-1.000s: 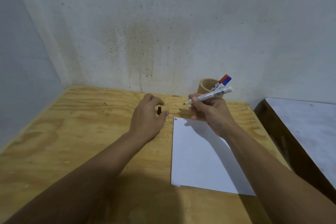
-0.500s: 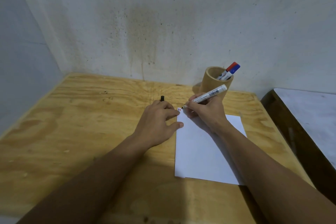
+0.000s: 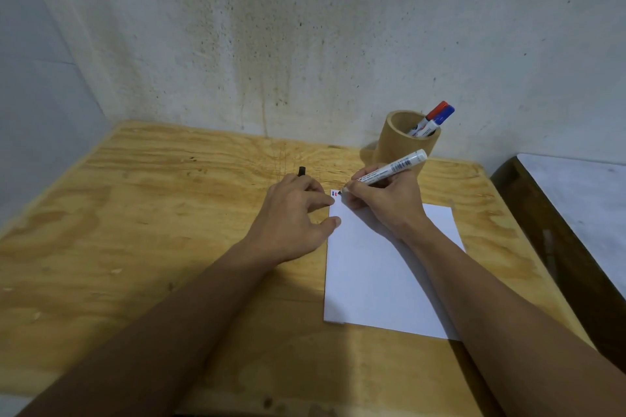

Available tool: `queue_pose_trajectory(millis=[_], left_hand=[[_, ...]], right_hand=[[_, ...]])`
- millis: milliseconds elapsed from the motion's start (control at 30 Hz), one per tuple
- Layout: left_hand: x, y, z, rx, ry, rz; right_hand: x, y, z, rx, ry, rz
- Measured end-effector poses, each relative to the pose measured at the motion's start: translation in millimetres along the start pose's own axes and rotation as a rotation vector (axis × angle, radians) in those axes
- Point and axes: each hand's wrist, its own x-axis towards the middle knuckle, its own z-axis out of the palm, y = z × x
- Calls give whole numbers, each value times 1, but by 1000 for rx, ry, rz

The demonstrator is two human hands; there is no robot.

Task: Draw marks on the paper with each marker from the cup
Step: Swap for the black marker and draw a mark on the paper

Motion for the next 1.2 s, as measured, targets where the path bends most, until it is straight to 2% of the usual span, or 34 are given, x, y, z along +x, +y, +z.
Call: queue_pose_trajectory(millis=[800,900,1000,1067,1133,1200], left_hand=[[-1,0,1,41,3,8],[0,2,0,46,-4,2],[1,4,-2,-66,26,-59],[5,5,-5,-185,141,-139],[13,4,-11,-207,233,-223],[25,0,-13,-156,188,-277]], right_hand=[[-1,1,-2,-30,-38,13],[-2,-5,-1,85,-32,47],[0,-12,-6,311,16,121],[2,-14,-12,297,48,121],[3,-20,-18,250,22,88],[3,-30,-21,236,-14,53]])
